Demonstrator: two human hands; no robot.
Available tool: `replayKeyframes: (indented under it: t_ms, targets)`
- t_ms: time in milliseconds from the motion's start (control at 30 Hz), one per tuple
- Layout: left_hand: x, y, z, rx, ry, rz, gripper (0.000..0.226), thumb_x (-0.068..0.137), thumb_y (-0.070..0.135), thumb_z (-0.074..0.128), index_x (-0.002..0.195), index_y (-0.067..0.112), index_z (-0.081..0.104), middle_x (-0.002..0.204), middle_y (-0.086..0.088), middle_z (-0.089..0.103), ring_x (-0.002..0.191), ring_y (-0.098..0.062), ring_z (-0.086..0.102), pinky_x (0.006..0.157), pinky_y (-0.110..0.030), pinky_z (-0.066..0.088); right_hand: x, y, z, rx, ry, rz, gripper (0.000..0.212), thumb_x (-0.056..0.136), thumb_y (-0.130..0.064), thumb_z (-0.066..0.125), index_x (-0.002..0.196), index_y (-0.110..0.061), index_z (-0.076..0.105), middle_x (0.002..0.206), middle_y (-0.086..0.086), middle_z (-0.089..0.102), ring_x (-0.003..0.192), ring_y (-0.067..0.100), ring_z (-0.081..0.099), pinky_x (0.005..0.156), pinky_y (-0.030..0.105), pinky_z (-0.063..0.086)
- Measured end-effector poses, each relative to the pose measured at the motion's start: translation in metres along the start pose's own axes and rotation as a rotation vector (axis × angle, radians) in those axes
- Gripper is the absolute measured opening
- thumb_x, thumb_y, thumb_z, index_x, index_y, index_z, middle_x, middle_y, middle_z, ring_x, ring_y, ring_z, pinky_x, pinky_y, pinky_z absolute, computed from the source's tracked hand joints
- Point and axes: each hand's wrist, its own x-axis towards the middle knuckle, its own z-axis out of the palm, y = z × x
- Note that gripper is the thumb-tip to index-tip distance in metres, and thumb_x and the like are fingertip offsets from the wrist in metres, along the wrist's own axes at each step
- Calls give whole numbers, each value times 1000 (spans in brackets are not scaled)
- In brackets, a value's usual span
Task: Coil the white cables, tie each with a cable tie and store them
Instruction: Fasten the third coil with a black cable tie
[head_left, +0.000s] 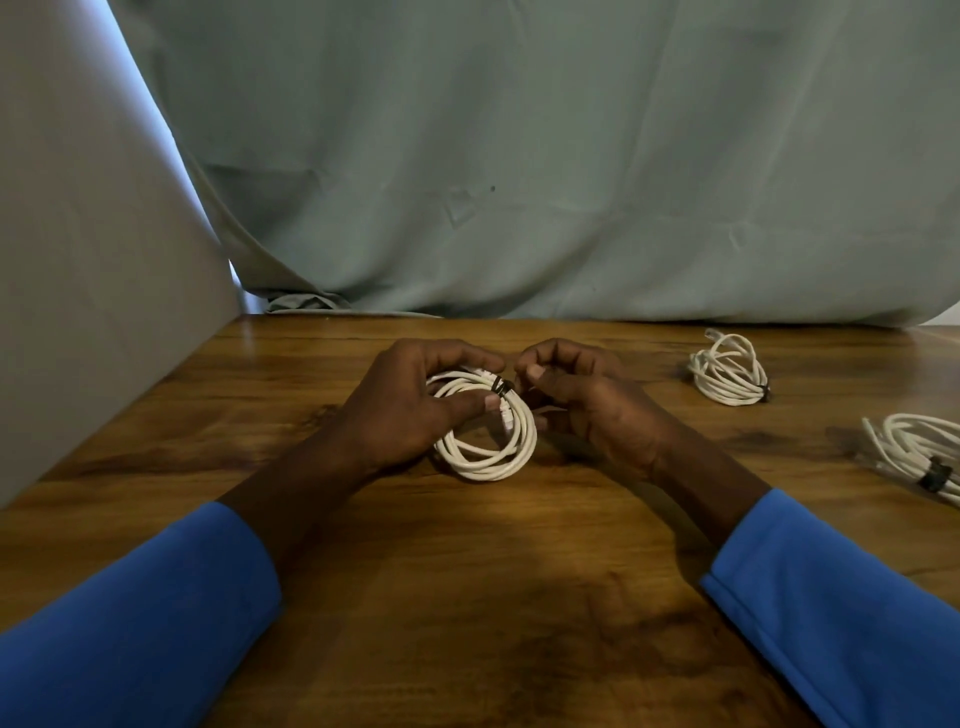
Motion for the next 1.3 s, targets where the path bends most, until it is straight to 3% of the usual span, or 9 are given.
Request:
replayKeyframes:
  t_ms: [133,233,433,567,667,867,967,1133,1300]
  targets:
    - [-1,2,-1,16,1,16,33,85,11,84,115,24,78,106,9,80,100,-9,76,94,-46,61,-3,5,-1,-382,37,-220,11,95,-11,73,104,-17,74,96,0,76,93,20,73,81,37,62]
    - [-1,1,-1,21,23,21,31,84,15,85,113,25,78,107,10,80,102,-8,75,95,-45,60,-3,8,3,-534,53,-372,14,89,-20,80,104,-19,77,102,-3,76,94,16,73,80,36,62]
    - [0,2,1,106,51,30,34,83,18,87,114,28,78,104,14,79,97,-3,75,91,-41,61,1,8,6,-726,151,-397,11,94,-17,73,90,-27,74,90,-10,74,85,9,71,72,37,59]
    - [2,4,3,123,92,52,32,82,16,87,111,27,78,103,13,79,95,-4,75,90,-43,61,1,4,4,-485,180,-234,10,96,-8,71,89,-13,76,86,8,78,82,26,75,76,43,62]
    - [2,4,6,132,91,57,30,82,16,87,109,28,79,101,14,79,93,-3,75,89,-43,61,-2,4,6,-277,204,-90,9,98,-7,69,94,-3,75,88,21,77,74,27,71,67,38,60]
    - [-4,0,10,77,118,37,30,82,15,87,110,27,79,104,14,79,97,-4,74,92,-41,60,-9,-1,-1,24,178,113,25,103,-16,61,116,5,65,90,17,72,60,17,68,49,24,54]
    - [-2,0,11,67,119,39,30,83,15,86,109,28,79,103,14,79,97,-5,74,92,-42,60,-8,-1,4,0,132,50,28,100,-24,66,123,-7,68,100,16,76,73,22,72,57,29,57]
    - [-1,1,15,55,138,30,26,83,18,87,107,25,79,101,13,79,96,-3,74,91,-37,60,-9,4,8,-125,124,-81,33,92,-7,75,124,-8,69,105,28,75,94,47,73,85,57,59]
    - [-5,11,29,43,145,42,25,83,19,87,106,24,77,97,12,79,91,-3,74,84,-32,60,-22,7,5,8,209,-99,24,90,-1,75,114,1,73,106,29,75,91,38,71,89,55,58]
